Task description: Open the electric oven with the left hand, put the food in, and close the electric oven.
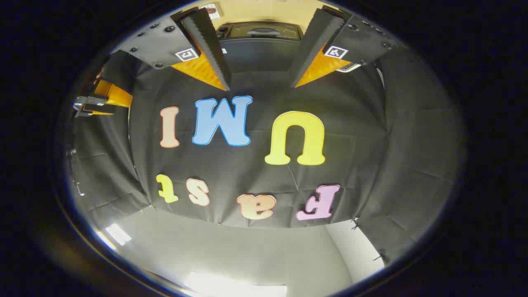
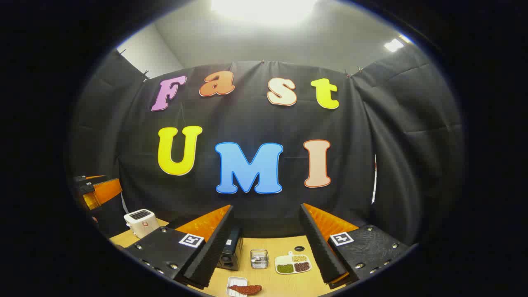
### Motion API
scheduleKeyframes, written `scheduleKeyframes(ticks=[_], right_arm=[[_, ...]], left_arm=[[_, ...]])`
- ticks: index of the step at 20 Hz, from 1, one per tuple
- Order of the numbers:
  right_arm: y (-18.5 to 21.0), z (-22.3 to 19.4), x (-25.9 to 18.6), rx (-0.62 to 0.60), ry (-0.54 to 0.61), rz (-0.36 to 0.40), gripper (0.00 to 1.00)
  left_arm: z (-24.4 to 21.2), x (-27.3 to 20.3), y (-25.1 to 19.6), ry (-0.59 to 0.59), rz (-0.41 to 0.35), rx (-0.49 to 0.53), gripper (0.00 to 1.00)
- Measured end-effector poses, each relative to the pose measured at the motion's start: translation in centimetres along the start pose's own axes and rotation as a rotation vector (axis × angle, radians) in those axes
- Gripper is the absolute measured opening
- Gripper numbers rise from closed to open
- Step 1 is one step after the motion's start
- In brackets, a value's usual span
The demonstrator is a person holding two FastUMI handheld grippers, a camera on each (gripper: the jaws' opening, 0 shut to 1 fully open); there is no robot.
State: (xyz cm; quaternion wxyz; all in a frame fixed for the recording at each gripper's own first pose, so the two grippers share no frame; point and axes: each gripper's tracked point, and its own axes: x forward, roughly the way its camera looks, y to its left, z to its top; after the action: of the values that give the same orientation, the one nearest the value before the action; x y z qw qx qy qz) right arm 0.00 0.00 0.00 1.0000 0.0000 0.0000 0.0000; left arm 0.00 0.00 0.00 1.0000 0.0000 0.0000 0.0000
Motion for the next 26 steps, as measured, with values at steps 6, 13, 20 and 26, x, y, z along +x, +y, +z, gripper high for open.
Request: scheduleKeyframes(ticks=[6, 13, 20, 26], right_arm=[[-0.6, -0.5, -0.9, 0.023, 0.0, -0.011, 0.96], [-0.5, -0.3, -0.7, 0.027, -0.016, -0.006, 0.96], [-0.6, -1.2, 0.2, 0.028, -0.007, -0.001, 0.95], [-1.5, -2.5, 0.8, 0.023, 0.018, -0.026, 0.95]], left_arm=[[-1.0, -0.5, -0.6, 0.011, -0.016, 0.005, 0.95], [-1.9, 0.2, -0.9, 0.03, -0.023, -0.006, 0.99], [-3.8, 1.4, -1.0, 0.052, -0.018, -0.01, 0.99], [-9.2, 4.0, -1.8, 0.152, -0.04, -0.01, 0.99]])
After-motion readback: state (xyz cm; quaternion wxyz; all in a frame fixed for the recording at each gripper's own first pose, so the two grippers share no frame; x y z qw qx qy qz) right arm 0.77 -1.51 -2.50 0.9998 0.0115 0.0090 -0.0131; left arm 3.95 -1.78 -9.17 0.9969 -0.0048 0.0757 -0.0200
